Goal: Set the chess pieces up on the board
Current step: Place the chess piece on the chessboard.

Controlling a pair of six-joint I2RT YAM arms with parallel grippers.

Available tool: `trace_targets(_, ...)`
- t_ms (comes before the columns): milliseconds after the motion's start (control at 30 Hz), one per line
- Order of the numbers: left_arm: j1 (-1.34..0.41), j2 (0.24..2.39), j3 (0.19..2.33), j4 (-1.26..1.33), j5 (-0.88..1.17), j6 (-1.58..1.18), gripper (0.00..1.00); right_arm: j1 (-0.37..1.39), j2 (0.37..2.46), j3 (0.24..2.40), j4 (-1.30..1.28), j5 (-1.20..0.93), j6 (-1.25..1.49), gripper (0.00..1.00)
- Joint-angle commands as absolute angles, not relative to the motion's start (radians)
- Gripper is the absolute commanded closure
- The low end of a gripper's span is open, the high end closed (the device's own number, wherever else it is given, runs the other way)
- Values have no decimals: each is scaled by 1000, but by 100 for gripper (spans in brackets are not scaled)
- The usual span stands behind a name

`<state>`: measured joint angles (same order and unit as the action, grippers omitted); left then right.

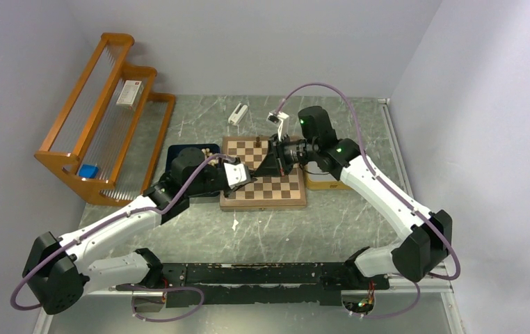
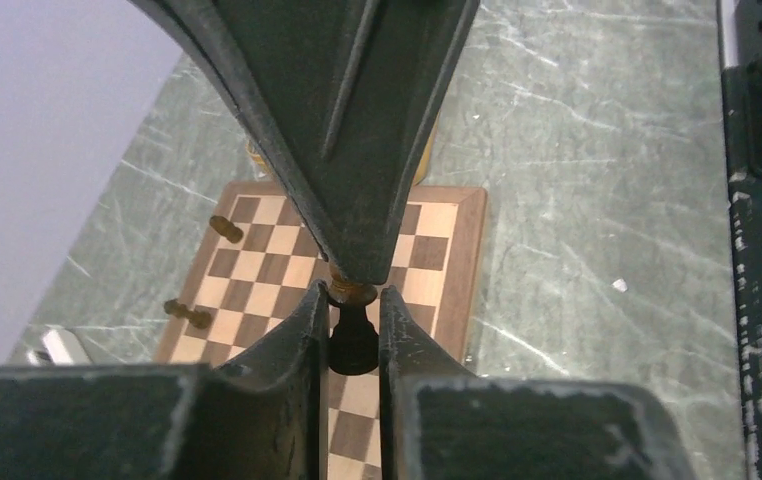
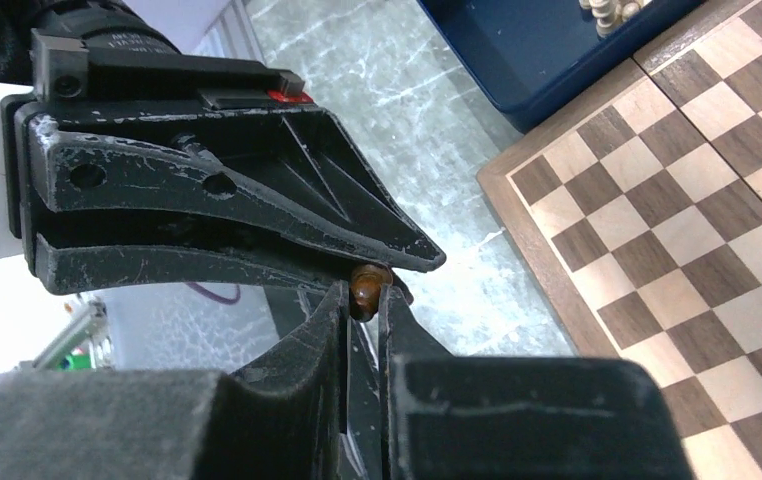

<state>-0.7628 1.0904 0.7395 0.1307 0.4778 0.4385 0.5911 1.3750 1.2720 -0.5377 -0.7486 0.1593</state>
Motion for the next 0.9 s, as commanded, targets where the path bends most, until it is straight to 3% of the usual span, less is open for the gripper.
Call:
trace_targets(0,-773,1073,751,166,487,346,92,592,1315,1203,-288,-731,316,99)
trace_targets(400,-773,1049,678,379,468,39,95,593,1206,1032,-4,-650,520,64)
trace_targets(567,-772,1071,698,376,462,6,95,592,1206,1036,-15,-637,502,69)
trace_targets(867,-772,1106,729,317,411,-49,95,592,1189,1022,-68,-648,473,63)
